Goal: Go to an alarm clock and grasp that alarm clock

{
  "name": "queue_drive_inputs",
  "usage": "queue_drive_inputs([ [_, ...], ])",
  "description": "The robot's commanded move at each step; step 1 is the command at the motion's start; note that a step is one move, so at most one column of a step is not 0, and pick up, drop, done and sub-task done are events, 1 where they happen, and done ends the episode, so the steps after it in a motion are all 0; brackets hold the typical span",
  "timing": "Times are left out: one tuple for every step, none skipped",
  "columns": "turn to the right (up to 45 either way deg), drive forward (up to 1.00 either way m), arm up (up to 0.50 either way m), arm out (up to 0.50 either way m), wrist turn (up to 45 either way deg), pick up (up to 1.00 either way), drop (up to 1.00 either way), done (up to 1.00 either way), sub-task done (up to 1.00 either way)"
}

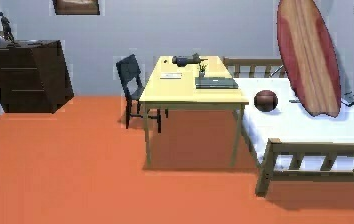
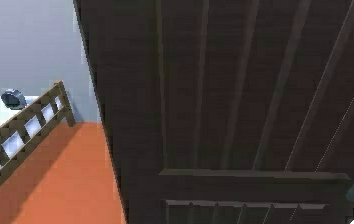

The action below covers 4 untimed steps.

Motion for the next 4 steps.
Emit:
queue_drive_inputs([
  [6.0, 0.00, 0.00, 0.00, 0.0, 0.00, 0.00, 0.00, 0.00],
  [0.0, 0.35, 0.00, 0.00, 0.0, 0.00, 0.00, 0.00, 0.00],
  [36.0, 0.00, 0.00, 0.00, 0.0, 0.00, 0.00, 0.00, 0.00],
  [0.0, 0.40, 0.00, 0.00, 0.0, 0.00, 0.00, 0.00, 0.00],
])
